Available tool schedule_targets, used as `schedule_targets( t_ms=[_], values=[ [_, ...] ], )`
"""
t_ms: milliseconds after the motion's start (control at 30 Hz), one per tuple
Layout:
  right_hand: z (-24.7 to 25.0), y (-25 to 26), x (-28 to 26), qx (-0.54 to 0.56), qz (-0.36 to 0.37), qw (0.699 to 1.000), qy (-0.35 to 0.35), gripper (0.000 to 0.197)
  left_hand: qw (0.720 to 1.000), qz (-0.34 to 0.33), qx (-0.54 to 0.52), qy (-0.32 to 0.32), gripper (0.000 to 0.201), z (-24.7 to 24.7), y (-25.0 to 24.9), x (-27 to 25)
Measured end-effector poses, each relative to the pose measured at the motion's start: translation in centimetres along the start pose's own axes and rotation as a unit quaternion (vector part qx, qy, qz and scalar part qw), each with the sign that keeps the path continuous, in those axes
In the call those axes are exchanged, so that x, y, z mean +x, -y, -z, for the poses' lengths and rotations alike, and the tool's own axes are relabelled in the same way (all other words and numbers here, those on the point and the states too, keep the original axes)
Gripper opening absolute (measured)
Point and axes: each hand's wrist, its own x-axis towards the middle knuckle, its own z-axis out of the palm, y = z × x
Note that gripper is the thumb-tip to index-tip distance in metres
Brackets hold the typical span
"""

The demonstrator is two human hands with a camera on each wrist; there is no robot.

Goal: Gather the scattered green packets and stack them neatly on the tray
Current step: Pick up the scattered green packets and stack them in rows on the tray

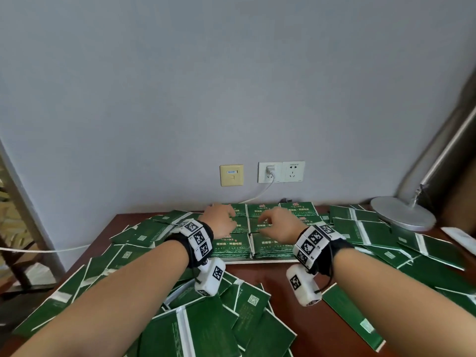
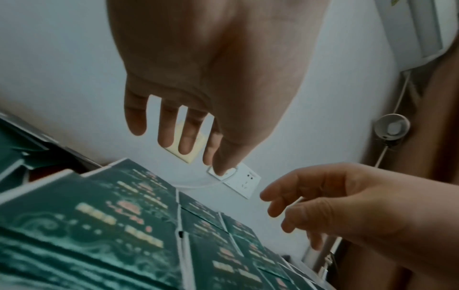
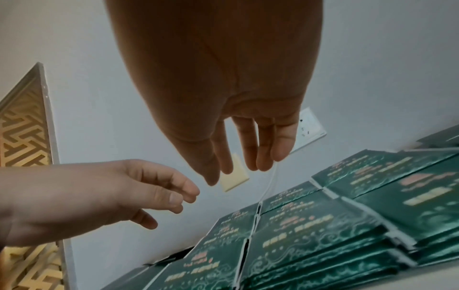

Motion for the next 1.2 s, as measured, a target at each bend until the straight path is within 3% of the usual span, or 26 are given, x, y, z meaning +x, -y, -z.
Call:
schedule_targets(
  t_ms=[200, 667, 933, 1200],
  values=[
    [3.3, -4.1, -5.7, 0.003, -0.041, 0.999, -0.035, 0.039, 0.998, -0.066, -0.009, 0.022, 0.038, -1.5, -7.0, -1.7],
    [7.9, -20.6, -21.6, -0.016, -0.234, 0.970, -0.065, 0.043, 0.972, -0.214, 0.028, 0.088, 0.037, -11.4, -25.3, -4.1],
    [8.2, -28.0, -28.7, 0.000, -0.353, 0.932, -0.087, 0.046, 0.956, -0.263, 0.022, 0.124, 0.035, -16.2, -31.2, -4.5],
    [8.0, -31.7, -31.3, -0.024, -0.459, 0.886, -0.068, 0.061, 0.948, -0.289, 0.020, 0.132, 0.030, -18.4, -33.4, -4.2]
  ],
)
